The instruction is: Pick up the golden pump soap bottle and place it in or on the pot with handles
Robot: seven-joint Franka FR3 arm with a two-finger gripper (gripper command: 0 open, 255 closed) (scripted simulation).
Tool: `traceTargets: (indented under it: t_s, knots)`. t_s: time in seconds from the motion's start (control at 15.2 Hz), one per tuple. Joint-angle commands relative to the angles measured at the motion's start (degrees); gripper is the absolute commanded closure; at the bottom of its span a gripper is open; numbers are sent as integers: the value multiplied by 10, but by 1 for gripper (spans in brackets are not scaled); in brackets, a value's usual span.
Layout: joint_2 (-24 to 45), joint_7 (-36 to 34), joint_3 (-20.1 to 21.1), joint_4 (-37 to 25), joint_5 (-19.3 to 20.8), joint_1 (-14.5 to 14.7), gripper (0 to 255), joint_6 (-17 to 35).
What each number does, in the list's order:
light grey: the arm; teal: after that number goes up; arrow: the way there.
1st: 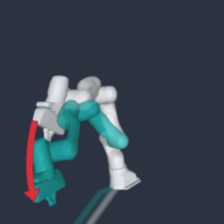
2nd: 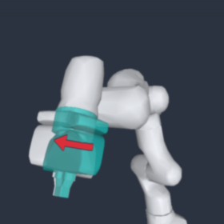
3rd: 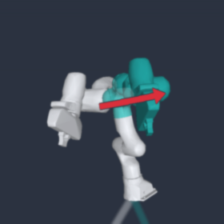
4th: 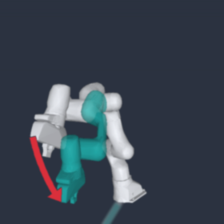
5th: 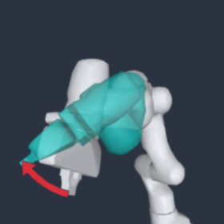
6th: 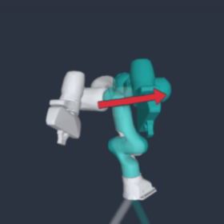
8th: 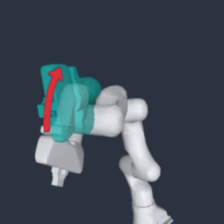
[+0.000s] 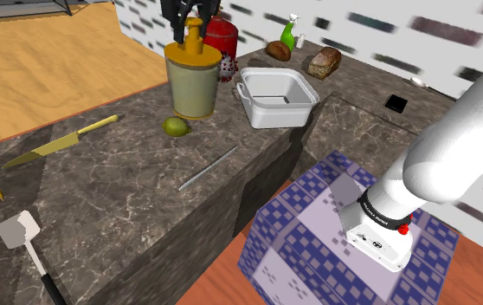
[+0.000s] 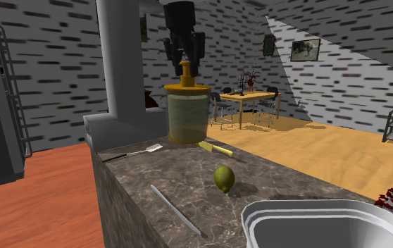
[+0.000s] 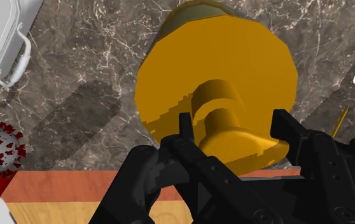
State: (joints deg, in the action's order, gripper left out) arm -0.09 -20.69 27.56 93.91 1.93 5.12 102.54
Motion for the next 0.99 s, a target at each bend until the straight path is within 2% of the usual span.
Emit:
traceTargets:
  t_s: [0.0, 0.46, 0.92]
  knots:
    - [2, 1, 0, -14, 1, 0, 255, -11]
    - [-64, 110, -58, 33, -40, -48, 255, -24]
    - [-96, 212, -120, 43, -58, -87, 255, -47]
